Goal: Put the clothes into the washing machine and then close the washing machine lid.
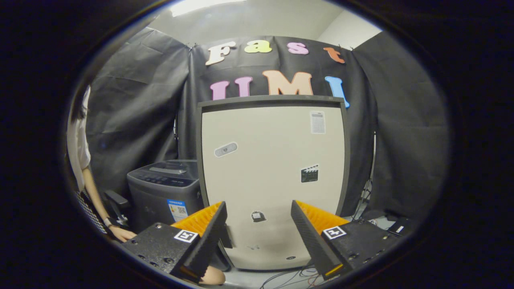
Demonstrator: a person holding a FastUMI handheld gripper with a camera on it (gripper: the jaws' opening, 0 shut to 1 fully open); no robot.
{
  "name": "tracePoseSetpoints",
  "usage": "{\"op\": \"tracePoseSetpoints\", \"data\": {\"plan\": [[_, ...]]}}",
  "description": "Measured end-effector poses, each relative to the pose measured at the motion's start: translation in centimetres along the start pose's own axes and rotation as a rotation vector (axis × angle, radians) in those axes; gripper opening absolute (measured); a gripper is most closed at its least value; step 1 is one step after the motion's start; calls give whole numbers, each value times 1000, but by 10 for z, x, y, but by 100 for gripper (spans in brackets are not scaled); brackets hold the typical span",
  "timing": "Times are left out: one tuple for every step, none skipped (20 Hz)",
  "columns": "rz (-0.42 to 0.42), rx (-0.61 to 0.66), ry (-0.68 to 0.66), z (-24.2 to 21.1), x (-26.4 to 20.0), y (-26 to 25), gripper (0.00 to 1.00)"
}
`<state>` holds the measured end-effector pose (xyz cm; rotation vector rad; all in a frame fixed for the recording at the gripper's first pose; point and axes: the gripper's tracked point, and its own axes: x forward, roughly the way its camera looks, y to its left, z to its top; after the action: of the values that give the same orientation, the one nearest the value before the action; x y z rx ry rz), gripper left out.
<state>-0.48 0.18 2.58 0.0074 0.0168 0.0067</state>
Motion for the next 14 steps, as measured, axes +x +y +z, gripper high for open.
{"op": "tracePoseSetpoints", "data": {"plan": [[0,-1,-3,-1,0,0,97],[1,-3,2,-2,1,1,97],[2,-5,12,-5,0,1,97],[3,-9,15,-5,-1,1,97],[4,-11,8,-4,-3,1,97],[3,-11,1,-2,-4,0,97],[3,-9,-3,-3,-2,0,97],[3,-8,-2,-4,-1,0,97],[3,-7,-1,-5,-1,1,97],[4,-9,-3,-4,0,2,97],[4,-10,-6,-3,0,1,97],[5,-11,0,-4,0,1,97],[5,-10,8,-8,-1,1,97],[5,-11,1,-6,-3,1,97]]}}
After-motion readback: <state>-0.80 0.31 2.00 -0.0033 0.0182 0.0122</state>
